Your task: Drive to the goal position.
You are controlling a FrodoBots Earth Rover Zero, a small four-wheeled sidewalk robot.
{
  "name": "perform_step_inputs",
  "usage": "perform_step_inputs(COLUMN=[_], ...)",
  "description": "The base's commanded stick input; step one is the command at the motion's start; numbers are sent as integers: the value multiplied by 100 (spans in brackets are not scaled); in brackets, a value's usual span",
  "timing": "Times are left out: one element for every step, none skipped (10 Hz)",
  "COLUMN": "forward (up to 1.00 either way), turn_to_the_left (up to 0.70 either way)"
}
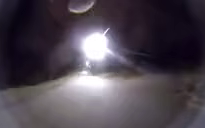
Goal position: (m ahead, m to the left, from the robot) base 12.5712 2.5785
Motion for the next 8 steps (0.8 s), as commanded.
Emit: perform_step_inputs(forward=[70,70,70,70,70,70,70,70], turn_to_the_left=[0,0,0,0,2,3,5,7])
